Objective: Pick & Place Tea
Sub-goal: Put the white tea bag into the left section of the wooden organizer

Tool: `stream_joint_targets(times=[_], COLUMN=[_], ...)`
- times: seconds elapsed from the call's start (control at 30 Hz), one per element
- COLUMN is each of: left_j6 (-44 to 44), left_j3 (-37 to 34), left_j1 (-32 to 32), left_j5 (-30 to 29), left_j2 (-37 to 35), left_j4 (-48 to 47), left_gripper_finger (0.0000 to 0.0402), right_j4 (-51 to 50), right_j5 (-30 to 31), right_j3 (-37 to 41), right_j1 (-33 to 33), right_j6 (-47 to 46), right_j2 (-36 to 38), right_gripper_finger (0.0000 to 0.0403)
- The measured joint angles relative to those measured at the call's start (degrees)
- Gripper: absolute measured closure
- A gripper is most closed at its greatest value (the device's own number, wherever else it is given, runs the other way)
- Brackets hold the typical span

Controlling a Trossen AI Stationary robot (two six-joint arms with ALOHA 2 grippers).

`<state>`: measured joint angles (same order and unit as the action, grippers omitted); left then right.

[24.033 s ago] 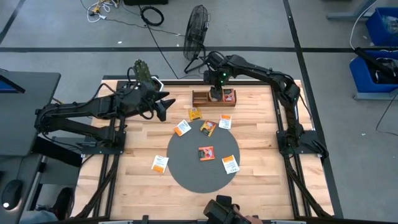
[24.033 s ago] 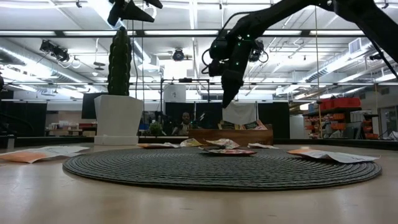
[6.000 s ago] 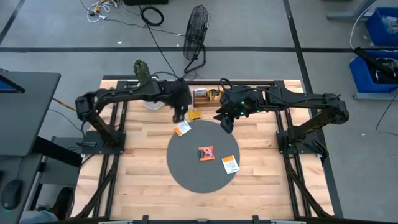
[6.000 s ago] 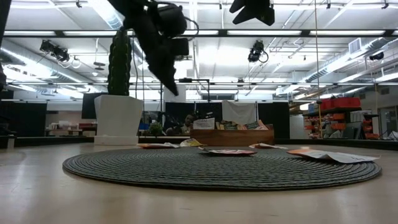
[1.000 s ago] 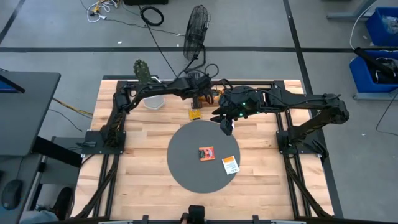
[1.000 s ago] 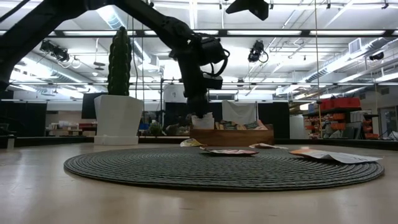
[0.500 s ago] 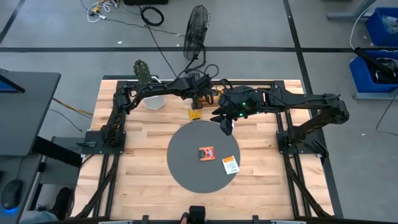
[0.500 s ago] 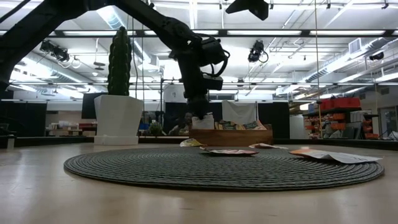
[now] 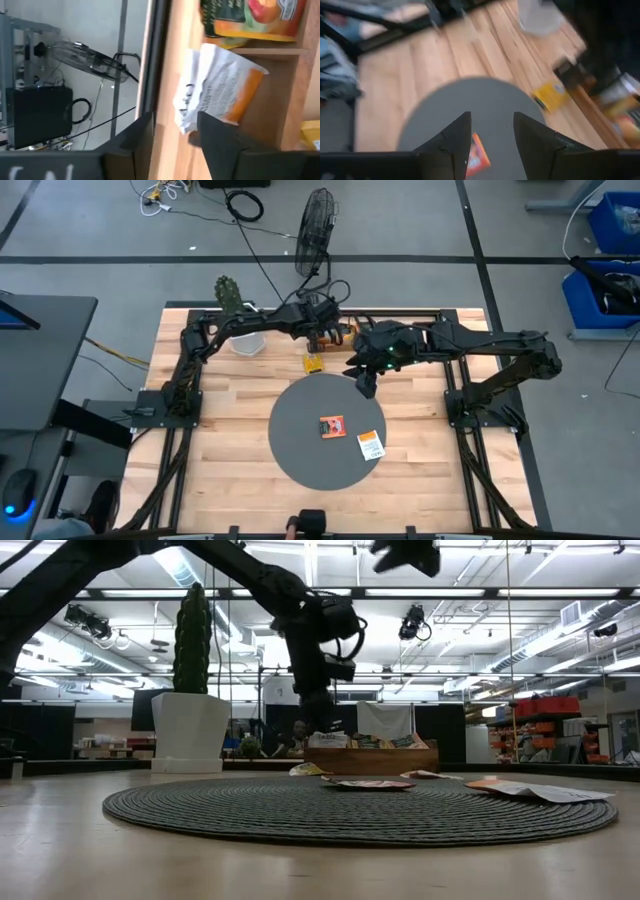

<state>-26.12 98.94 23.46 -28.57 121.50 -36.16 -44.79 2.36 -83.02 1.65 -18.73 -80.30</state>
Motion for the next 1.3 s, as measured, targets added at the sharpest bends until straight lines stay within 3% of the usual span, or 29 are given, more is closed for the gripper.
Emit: stream_joint_targets(times=[0.17, 0.3, 0.53, 0.7, 0.87, 1.0, 1.3], left_j6=[3.46, 10.33, 22.12, 26.26, 26.57, 25.67, 21.98], left_j3=[0.02, 0.02, 0.06, 0.04, 0.04, 0.04, 0.04], left_j1=[0.00, -0.18, -1.87, -3.93, -7.02, -9.39, -11.53], left_j5=[0.32, 3.80, 8.30, 12.56, 16.17, 16.39, 16.32], left_j2=[-4.84, -9.74, -15.80, -17.57, -18.39, -18.35, -18.30], left_j4=[-0.08, -0.42, -1.55, -4.37, -8.25, -10.61, -10.80], left_gripper_finger=[0.0231, 0.0230, 0.0230, 0.0230, 0.0230, 0.0230, 0.0230], right_j4=[-7.99, -7.03, 4.68, 8.68, 9.13, 11.27, 24.55], right_j5=[3.74, 5.05, 9.92, 6.29, -0.34, -0.49, 0.54], right_j3=[0.37, 6.35, 25.94, 33.40, 35.00, 36.99, 41.17], right_j1=[0.00, -0.21, -0.81, -1.88, -8.83, -15.27, -27.90], right_j6=[-0.08, -3.25, -23.19, -32.45, -27.93, -22.63, -0.21], right_j2=[0.72, 4.18, 12.07, 13.36, 12.88, 12.12, 6.13], right_gripper_finger=[0.0248, 0.0248, 0.0248, 0.0248, 0.0248, 0.0248, 0.0248])
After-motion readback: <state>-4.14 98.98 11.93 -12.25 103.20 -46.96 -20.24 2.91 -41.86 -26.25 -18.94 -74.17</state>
